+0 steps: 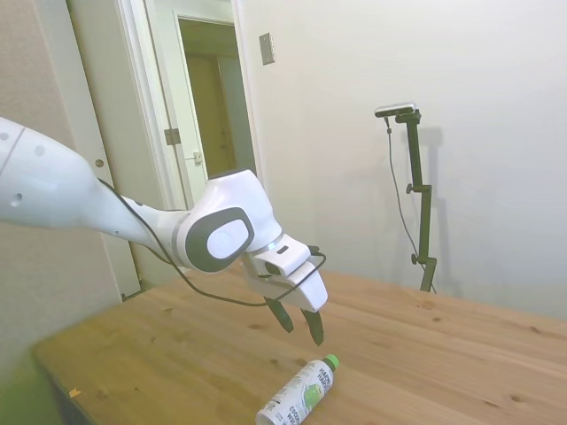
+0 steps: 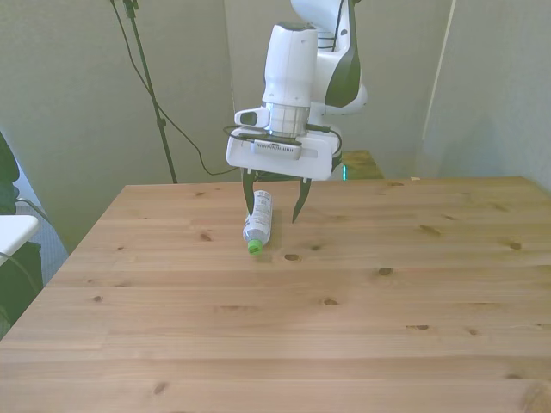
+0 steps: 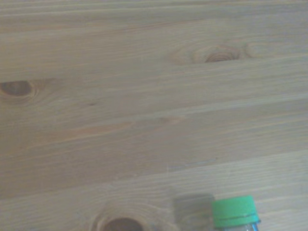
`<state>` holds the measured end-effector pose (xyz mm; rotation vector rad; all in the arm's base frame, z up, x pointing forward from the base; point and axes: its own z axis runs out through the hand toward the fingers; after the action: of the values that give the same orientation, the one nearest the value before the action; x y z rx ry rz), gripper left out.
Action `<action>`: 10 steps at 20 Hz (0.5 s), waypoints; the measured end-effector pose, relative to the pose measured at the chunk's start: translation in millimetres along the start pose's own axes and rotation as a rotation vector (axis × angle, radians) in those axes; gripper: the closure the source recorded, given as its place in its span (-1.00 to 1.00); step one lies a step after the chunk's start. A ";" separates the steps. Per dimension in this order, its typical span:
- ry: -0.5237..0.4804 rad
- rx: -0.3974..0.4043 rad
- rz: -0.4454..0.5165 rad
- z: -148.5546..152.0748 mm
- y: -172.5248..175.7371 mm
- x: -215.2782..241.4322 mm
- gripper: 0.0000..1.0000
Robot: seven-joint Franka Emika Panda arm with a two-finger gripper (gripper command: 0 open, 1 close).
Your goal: Stand the water bottle
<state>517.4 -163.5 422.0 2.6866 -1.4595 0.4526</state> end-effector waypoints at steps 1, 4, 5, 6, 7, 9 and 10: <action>0.000 -0.001 0.001 6.7 -2.4 3.2 -1.00; -0.002 -0.009 0.006 24.0 -4.6 10.7 -1.00; -0.004 -0.012 0.007 29.6 -4.8 11.8 -1.00; -0.008 -0.016 0.007 35.0 -4.7 11.6 -1.00; -0.010 -0.019 0.006 39.7 -4.9 11.0 -1.00; -0.012 -0.022 0.005 46.6 -4.7 10.6 -1.00; -0.012 -0.024 0.006 49.8 -4.2 10.7 -1.00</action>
<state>537.9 -179.0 377.8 2.6724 -1.4666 0.4172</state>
